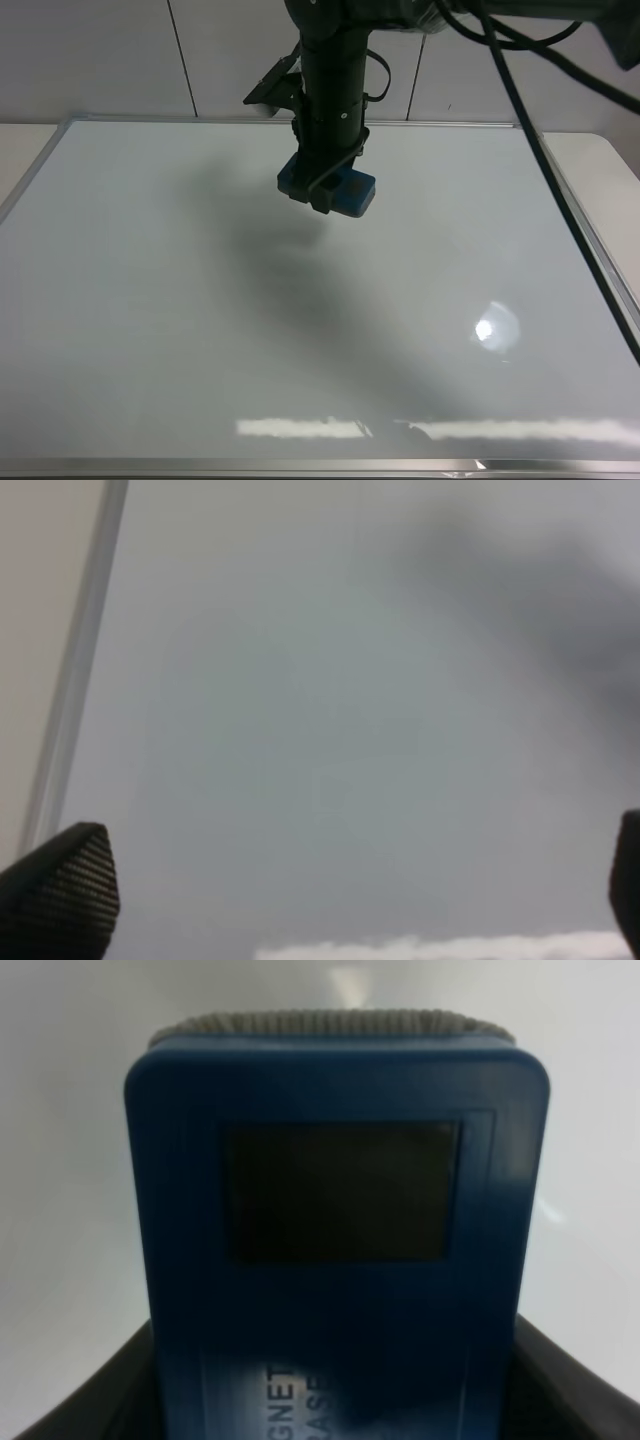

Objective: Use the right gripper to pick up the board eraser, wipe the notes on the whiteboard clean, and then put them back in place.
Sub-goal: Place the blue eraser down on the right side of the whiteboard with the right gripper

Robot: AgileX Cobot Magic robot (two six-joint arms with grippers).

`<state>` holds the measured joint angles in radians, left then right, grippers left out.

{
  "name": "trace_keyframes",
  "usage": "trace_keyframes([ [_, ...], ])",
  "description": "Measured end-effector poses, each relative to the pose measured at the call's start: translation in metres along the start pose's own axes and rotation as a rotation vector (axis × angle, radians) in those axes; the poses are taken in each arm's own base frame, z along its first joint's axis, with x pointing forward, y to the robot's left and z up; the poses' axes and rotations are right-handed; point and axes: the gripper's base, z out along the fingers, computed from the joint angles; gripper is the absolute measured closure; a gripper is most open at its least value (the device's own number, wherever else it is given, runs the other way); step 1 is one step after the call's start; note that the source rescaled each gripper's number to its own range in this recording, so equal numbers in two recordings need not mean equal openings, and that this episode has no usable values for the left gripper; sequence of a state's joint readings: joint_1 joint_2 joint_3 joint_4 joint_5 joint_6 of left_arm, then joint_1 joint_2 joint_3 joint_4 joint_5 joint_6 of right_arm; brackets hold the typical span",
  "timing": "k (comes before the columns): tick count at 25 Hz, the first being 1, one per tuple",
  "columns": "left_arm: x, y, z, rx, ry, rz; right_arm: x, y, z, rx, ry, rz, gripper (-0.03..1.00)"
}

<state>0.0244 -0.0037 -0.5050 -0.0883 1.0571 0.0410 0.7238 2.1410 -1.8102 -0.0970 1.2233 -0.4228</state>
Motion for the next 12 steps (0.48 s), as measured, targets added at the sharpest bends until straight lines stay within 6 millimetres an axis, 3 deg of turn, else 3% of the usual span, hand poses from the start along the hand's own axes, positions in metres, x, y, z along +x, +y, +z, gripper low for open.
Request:
trace_keyframes([
  [5,0.0,0.0,0.0,0.0,0.0,0.0,0.04,-0.017,-0.012,0.011,0.004,0.069,0.93],
  [12,0.0,0.0,0.0,0.0,0.0,0.0,0.096,-0.045,0.008,0.023,0.015,0.173,0.93],
])
